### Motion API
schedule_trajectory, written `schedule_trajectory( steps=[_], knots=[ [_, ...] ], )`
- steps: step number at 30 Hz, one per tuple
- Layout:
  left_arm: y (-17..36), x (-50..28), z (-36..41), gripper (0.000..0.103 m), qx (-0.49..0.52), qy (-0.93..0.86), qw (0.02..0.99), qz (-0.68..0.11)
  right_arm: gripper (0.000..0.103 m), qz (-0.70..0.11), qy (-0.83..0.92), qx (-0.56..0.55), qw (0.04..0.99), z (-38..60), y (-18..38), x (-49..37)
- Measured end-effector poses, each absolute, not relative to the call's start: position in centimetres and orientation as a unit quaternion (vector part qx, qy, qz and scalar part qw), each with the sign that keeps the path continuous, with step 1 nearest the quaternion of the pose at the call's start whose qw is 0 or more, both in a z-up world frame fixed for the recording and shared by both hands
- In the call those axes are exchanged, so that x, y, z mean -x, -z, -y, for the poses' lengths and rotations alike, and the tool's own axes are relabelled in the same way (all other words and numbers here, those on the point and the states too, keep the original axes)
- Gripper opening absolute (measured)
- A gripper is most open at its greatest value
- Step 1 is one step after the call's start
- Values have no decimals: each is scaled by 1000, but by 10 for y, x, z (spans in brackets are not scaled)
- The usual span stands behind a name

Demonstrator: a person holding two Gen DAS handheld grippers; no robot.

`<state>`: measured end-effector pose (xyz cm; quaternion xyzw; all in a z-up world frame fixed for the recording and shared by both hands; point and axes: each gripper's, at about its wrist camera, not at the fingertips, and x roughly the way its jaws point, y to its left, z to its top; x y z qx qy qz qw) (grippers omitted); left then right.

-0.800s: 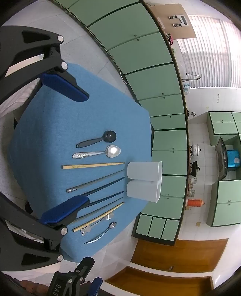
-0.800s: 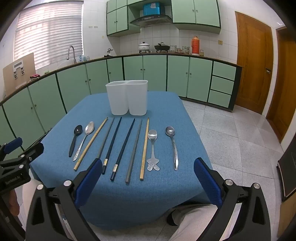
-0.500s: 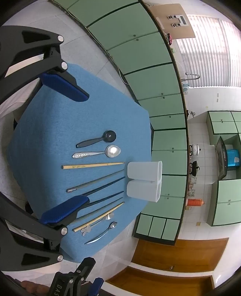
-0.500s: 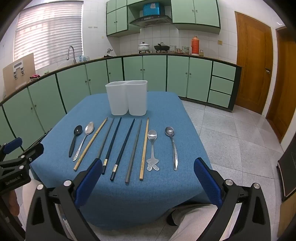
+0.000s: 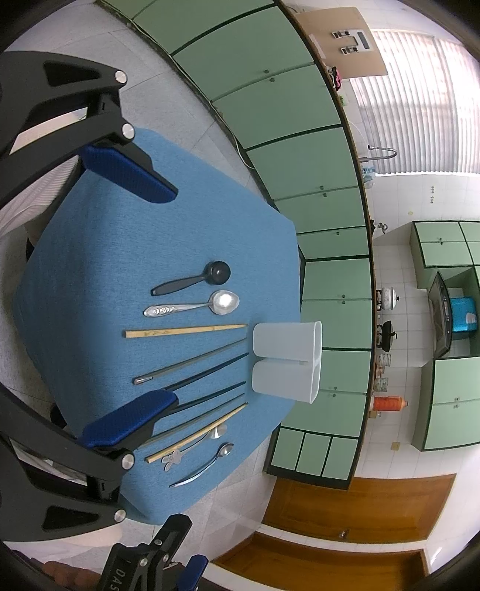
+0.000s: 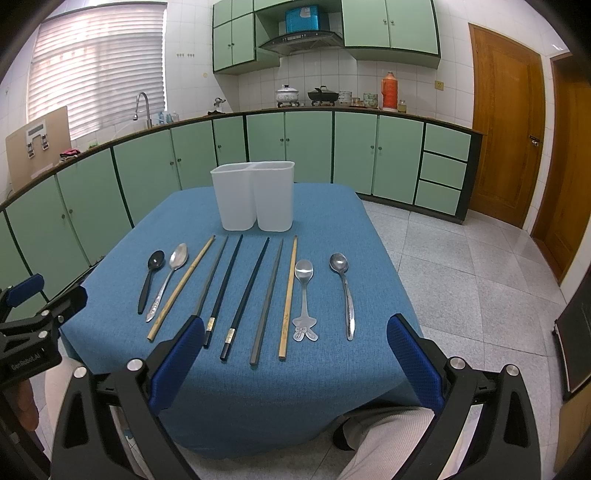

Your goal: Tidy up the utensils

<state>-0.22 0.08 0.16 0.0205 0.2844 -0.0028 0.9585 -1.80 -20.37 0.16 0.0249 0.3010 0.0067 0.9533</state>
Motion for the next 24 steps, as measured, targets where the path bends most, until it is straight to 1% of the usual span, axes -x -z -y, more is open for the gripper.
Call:
schedule_trajectory(
  steps=[24],
  knots=[
    [-4, 3, -2, 98, -21, 4, 958, -284, 97, -300, -6, -25, 954, 204, -2, 18]
  ],
)
